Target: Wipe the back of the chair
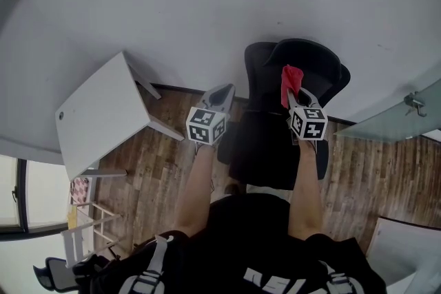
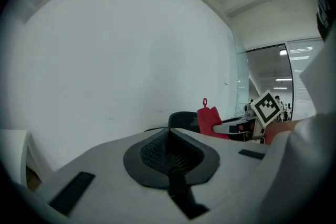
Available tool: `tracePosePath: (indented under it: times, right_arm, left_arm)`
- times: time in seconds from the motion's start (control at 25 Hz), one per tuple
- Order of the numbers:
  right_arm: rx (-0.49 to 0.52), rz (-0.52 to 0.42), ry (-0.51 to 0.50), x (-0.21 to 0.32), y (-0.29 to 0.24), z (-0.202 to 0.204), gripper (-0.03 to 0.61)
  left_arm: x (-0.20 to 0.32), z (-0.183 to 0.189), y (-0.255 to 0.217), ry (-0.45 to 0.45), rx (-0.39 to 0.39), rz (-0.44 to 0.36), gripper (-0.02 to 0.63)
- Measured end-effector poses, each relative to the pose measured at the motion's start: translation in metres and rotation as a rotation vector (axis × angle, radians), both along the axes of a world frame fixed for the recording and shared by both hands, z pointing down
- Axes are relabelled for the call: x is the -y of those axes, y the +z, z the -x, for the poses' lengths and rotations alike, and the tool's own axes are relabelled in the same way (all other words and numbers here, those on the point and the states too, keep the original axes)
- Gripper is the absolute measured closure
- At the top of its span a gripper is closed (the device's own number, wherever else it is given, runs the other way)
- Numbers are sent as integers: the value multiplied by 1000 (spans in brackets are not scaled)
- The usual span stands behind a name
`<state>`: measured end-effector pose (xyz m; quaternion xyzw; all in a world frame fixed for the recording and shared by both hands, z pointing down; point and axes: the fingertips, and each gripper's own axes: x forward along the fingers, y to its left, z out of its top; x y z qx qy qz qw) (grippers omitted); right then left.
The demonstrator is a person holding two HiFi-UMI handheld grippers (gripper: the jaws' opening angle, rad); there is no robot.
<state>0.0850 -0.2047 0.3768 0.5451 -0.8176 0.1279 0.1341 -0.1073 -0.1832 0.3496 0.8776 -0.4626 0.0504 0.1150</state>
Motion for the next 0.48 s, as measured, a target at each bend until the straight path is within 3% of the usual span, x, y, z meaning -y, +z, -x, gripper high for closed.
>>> tracePosePath:
  times: [0.36,0.48]
  right_arm:
    - [-80,-16,-40,43,22,0,502]
    - [-39,3,-44,59,27,1,502]
  left_arm:
    - [39,-27,10,8,7,9,591]
    - [50,-35,14,16,18,16,591]
